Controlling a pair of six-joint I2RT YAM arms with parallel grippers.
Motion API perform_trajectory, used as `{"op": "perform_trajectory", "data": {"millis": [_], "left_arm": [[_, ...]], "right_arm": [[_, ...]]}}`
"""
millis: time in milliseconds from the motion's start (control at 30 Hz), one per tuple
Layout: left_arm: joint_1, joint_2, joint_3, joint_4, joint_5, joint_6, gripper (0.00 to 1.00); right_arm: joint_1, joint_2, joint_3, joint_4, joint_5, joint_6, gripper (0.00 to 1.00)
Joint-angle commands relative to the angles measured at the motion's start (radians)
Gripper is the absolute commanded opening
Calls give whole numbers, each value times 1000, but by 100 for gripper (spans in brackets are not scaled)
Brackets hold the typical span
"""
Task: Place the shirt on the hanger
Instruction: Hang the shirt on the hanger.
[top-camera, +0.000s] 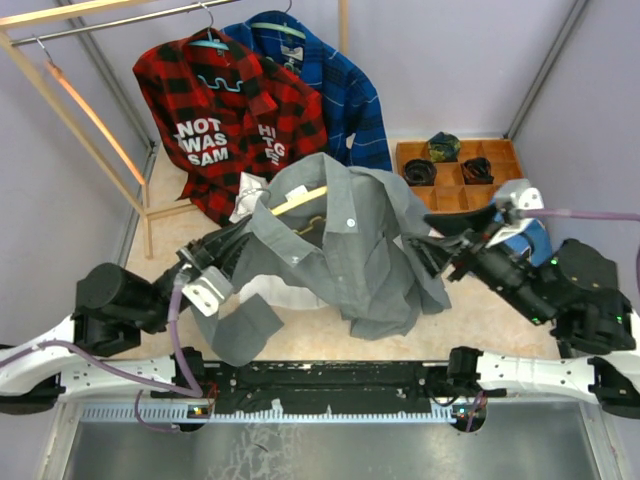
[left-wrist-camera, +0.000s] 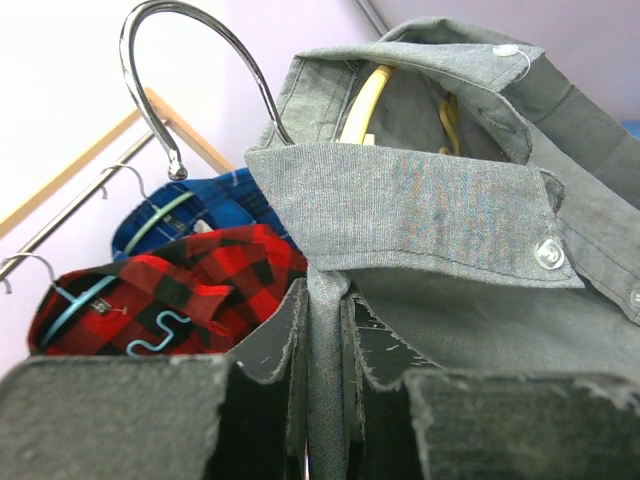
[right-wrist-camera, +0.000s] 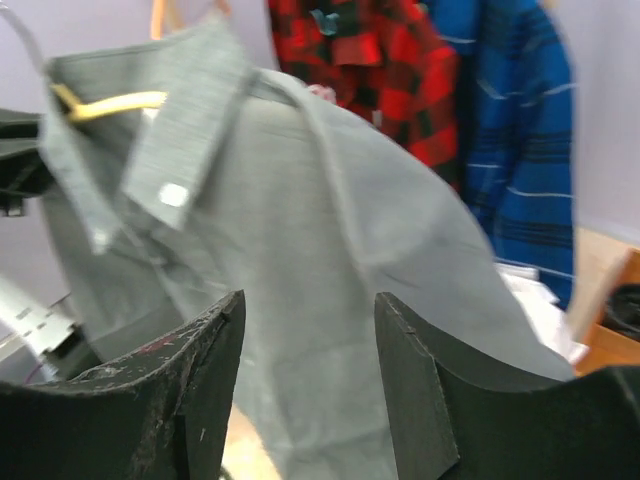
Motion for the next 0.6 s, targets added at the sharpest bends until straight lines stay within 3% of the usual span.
{"op": "perform_trajectory", "data": {"millis": [0,300,567], "left_arm": [[0,-37,68,27,15,30,0],[-1,-45,91,-3,18,31,0],[0,-28,144,-24,41,55,0]], "right_arm": [[0,-49,-48,-74,217,-63,56],[1,-22,-144,-11,178,-66,67],[0,46,-208,97,354,-127,68]]}}
